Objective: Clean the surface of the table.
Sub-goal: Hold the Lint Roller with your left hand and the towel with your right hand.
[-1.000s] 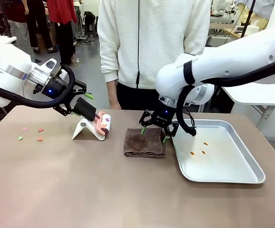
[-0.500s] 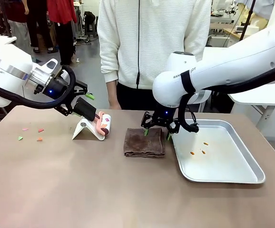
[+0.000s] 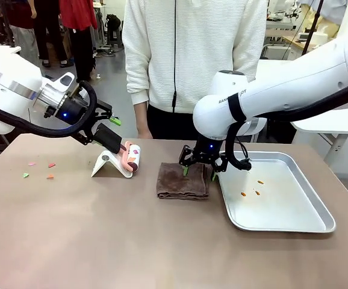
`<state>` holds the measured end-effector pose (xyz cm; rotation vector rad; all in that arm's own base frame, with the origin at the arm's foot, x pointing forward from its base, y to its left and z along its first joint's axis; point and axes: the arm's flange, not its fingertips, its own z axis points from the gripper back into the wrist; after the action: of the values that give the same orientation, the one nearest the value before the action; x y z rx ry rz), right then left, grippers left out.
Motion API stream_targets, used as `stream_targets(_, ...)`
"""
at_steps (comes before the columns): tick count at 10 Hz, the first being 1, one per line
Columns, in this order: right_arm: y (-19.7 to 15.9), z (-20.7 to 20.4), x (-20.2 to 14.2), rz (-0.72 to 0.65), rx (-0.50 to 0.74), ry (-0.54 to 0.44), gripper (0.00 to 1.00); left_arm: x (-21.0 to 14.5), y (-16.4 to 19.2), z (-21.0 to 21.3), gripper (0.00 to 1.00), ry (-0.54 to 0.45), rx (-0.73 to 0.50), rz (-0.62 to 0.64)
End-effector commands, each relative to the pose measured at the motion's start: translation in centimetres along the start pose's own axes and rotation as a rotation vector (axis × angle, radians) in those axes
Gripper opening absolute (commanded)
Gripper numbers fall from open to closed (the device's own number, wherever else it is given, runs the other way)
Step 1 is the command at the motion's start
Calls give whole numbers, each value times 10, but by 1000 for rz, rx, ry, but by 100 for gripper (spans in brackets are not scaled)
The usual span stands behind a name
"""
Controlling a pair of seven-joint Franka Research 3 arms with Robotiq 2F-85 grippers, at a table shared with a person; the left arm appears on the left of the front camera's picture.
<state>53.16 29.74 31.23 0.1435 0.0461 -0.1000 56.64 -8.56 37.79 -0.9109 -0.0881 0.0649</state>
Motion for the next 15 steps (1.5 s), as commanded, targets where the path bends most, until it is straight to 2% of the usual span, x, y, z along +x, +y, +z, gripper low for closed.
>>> stream_targets(1,-1,-2,-2,15,26,-26,100,-3,6,2,100,18,23,-49)
stream_targets(2,-1,-1,-2,13,34,-26,100,-3,7,2,100,19,31,-61)
stream_targets(3,-1,-1,-2,17,38,-26,87,-4,8,2,100,24,23,-66)
stream_targets(4,0,-2,-1,16,49,-15,40,-3,9,3,100,24,20,-75)
stream_targets(5,0,-2,-2,19,49,-15,27,-3,9,3,90,24,13,-70)
stream_targets(6,0,-2,-2,27,43,-16,0,-3,8,3,40,24,22,-85)
stream_targets(7,1,-3,-2,40,44,-13,0,-4,8,2,30,15,39,-97)
stream_targets(8,2,-6,-3,46,40,-7,0,-4,7,2,35,9,56,-103)
stream_targets(9,1,-7,-3,47,43,0,4,-4,8,2,0,7,57,-106)
stream_targets(10,0,-9,-3,48,41,5,0,-4,8,3,0,3,57,-104)
stream_targets(15,-1,-11,-4,58,48,17,0,-5,9,3,0,-3,62,-106)
